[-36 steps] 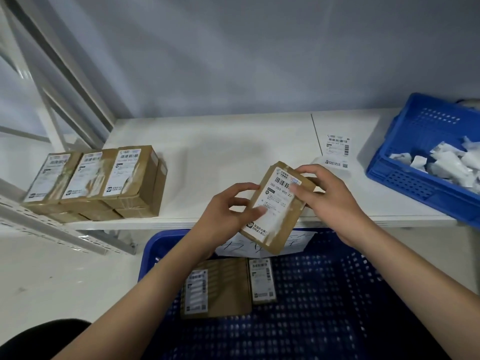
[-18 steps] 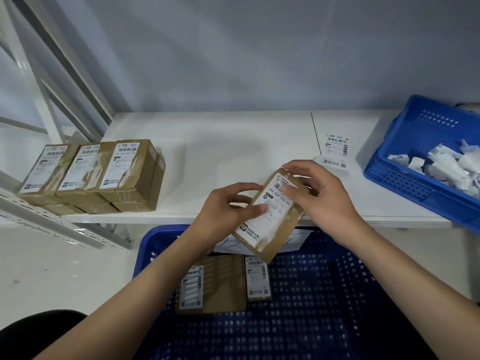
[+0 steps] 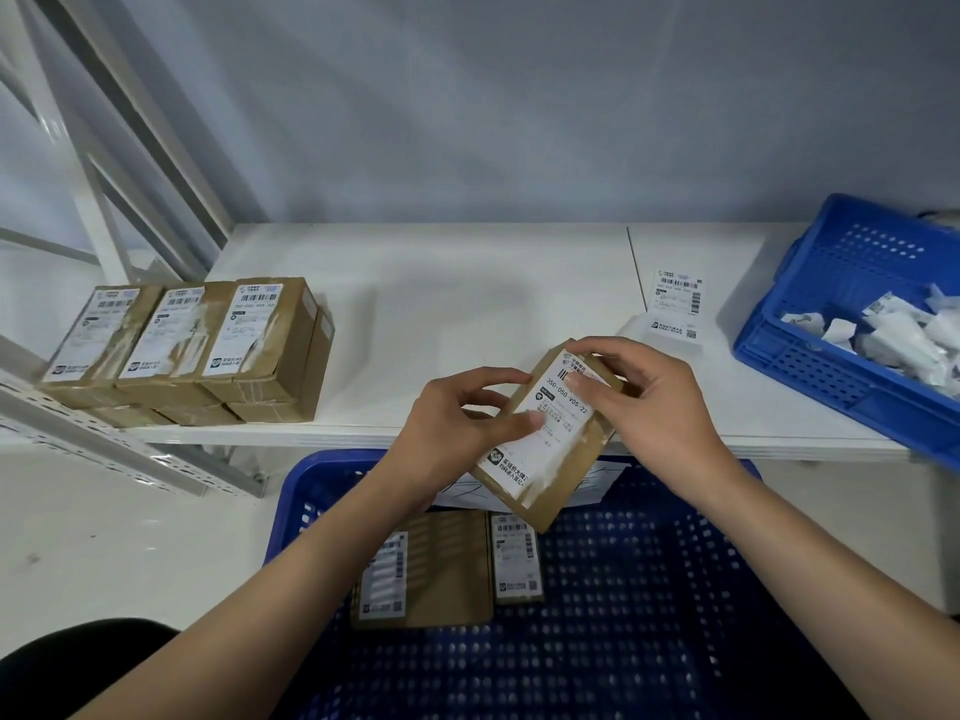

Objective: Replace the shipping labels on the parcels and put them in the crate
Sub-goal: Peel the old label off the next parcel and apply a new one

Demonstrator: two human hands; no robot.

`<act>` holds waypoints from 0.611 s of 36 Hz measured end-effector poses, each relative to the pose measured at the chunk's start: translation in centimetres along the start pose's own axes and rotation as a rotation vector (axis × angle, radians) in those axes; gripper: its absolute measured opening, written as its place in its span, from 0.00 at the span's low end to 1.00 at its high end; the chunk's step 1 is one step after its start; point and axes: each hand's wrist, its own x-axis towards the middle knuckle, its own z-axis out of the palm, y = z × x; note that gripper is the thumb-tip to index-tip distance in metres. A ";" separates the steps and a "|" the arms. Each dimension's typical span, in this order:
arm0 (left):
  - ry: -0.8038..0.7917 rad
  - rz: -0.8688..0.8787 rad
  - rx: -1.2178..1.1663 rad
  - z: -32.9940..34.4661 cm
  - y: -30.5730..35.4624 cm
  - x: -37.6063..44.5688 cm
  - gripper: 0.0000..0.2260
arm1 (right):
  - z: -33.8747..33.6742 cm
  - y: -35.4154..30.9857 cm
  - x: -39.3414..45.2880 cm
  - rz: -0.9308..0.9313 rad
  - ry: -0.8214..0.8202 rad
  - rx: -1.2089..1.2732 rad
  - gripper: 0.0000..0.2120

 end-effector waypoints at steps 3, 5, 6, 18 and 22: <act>0.000 0.001 0.002 0.0 0.0 0.0 0.17 | 0.0 0.0 0.0 0.007 0.007 0.003 0.11; -0.003 0.000 0.012 0.0 -0.1 0.0 0.18 | 0.1 0.1 0.0 0.016 0.011 0.009 0.11; -0.005 -0.002 0.018 0.0 -0.1 0.0 0.18 | 0.1 0.2 0.0 0.021 0.013 0.010 0.10; 0.005 -0.007 0.025 0.1 -0.1 0.1 0.18 | 0.4 0.5 -0.2 0.009 0.040 0.037 0.10; 0.009 -0.013 0.018 0.1 0.0 0.0 0.18 | 0.5 0.4 -0.3 0.011 0.052 0.072 0.12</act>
